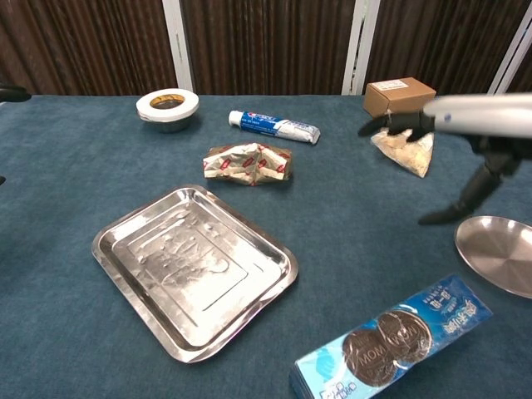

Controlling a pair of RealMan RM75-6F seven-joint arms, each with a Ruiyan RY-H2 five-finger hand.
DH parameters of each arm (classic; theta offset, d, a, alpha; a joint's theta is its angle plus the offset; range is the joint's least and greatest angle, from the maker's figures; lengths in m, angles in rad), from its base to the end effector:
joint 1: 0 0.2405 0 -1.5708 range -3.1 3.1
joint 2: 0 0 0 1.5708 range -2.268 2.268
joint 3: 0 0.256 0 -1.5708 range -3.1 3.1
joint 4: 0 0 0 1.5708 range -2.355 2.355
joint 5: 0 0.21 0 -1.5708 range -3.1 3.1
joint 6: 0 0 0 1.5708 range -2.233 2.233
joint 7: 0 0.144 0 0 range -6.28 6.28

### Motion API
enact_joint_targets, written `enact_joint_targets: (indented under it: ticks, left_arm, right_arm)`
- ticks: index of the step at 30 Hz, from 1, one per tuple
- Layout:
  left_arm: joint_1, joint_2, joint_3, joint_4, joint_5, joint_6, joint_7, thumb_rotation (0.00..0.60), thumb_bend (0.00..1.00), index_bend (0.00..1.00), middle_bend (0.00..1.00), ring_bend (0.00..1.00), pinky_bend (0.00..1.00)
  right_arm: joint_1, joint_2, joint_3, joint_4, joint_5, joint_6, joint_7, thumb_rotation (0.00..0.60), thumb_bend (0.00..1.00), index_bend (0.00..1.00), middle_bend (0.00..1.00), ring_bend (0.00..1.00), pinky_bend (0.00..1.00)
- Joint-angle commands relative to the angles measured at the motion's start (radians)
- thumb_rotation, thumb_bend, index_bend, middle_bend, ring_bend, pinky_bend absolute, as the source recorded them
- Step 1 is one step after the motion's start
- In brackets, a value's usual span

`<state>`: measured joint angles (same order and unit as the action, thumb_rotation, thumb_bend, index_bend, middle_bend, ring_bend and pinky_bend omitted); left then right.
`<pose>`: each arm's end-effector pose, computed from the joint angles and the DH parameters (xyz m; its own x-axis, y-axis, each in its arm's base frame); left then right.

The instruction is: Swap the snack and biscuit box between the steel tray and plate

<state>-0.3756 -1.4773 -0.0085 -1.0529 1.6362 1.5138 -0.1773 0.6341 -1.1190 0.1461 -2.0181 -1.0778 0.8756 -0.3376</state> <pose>-0.2931 0.2716 0.0816 0.4154 -0.0998 0.9042 0.8238 -0.3802 -0.4204 -0.1401 -0.2760 0.0659 0.3875 -0.4429 0.8085 -0.8994 -0.3740 0.2262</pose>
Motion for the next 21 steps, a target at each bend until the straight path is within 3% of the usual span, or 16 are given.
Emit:
enact_joint_targets:
  ticks: [1,5,12,18,21]
  left_arm:
    - [0.003,-0.002,-0.003,0.005,-0.004,0.0,-0.015,0.6,0.37,0.0,0.0,0.0,0.1]
    - [0.009,-0.002,-0.003,0.019,-0.007,-0.002,-0.033,0.6,0.37,0.0,0.0,0.0,0.09]
    - [0.004,0.014,-0.008,0.039,-0.004,-0.006,-0.046,0.6,0.37,0.0,0.0,0.0,0.09]
    - [-0.009,0.017,-0.021,0.062,-0.016,-0.028,-0.065,0.6,0.37,0.0,0.0,0.0,0.1]
    - [-0.009,0.019,-0.022,0.074,-0.022,-0.038,-0.073,0.6,0.37,0.0,0.0,0.0,0.1]
  right_arm:
    - [0.153,-0.068,0.105,0.144,0.203,-0.037,-0.032,0.6,0.31,0.0,0.03,0.0,0.19]
    - [0.296,-0.262,0.133,0.348,0.358,-0.018,-0.132,0.6,0.31,0.0,0.02,0.0,0.18]
    - [0.486,-0.589,0.165,0.748,0.493,-0.071,-0.198,0.6,0.31,0.0,0.02,0.0,0.18]
    - [0.59,-0.78,0.171,1.02,0.547,-0.156,-0.224,0.6,0.31,0.0,0.02,0.0,0.18]
    - [0.623,-0.862,0.188,1.137,0.557,-0.188,-0.208,0.6,0.31,0.1,0.05,0.0,0.19]
